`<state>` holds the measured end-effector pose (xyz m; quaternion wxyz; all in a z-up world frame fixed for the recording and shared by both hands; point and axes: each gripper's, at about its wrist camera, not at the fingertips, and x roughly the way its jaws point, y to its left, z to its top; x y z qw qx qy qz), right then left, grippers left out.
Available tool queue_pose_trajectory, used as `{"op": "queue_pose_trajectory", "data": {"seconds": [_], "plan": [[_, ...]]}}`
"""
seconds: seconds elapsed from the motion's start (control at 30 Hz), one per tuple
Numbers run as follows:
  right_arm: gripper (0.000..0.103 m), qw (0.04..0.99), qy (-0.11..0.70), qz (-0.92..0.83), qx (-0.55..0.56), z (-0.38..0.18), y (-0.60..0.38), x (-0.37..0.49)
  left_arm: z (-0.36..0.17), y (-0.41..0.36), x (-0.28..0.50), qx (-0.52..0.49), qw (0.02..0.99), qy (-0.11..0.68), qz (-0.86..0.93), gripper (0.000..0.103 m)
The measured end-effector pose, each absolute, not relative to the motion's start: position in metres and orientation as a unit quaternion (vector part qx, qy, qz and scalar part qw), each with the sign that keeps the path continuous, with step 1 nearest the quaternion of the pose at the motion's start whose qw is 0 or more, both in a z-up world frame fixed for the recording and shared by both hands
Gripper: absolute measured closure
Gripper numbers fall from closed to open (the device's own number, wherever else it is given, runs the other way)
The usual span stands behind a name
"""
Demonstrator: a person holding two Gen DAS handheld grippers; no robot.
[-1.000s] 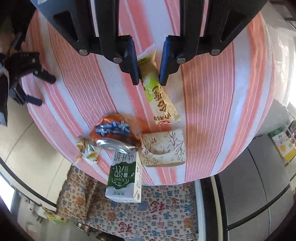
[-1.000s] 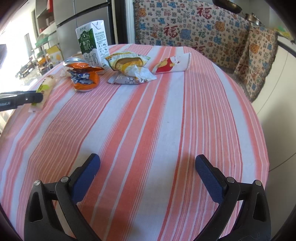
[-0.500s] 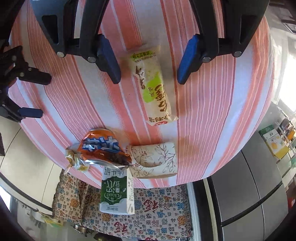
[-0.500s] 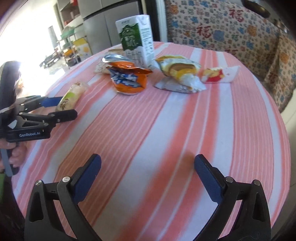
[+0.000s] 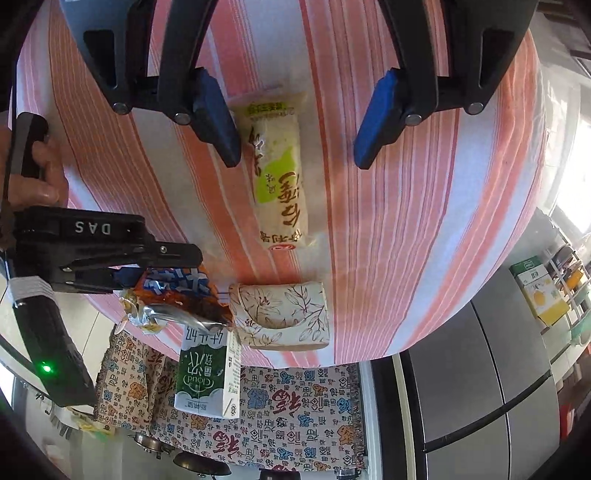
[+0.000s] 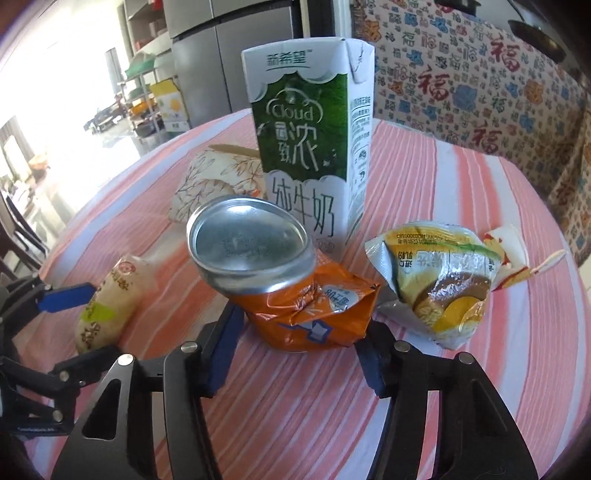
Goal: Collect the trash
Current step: 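Grasp the bun wrapper with the left tool while the right tool grasps the crushed orange can, then carry the bun wrapper and orange can over the blue wastebasket and release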
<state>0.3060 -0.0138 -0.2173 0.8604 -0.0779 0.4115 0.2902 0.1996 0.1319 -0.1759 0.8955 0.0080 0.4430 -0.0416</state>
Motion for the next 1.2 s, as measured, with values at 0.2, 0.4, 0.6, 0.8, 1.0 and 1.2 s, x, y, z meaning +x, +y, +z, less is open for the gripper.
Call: {"op": "queue_pose_trajectory", "data": {"seconds": [0.2,0.4,0.6,0.8,1.0,1.2], "plan": [[0.043,0.872,0.415,0.251,-0.069,-0.22,-0.064,0.251,-0.176,0.132,0.199,0.011,0.896,0.443,-0.041,0.037],[0.042,0.869,0.424,0.248,-0.059,-0.219,-0.101,0.204,-0.175,0.132,0.201,0.012,0.896,0.443,-0.044,0.04],[0.023,0.867,0.416,0.251,-0.108,-0.207,-0.102,0.199,-0.173,0.129,0.199,0.013,0.895,0.443,-0.058,0.05],[0.022,0.864,0.384,0.29,-0.143,-0.18,-0.092,0.2,-0.17,0.128,0.196,0.004,0.891,0.448,-0.074,0.079],[0.054,0.839,0.362,0.321,-0.25,-0.18,-0.062,0.189,-0.167,0.127,0.191,-0.019,0.883,0.459,-0.093,0.08],[0.09,0.858,0.384,0.289,-0.179,-0.167,-0.088,0.203,-0.156,0.115,0.181,-0.031,0.882,0.457,-0.112,0.081]]}}
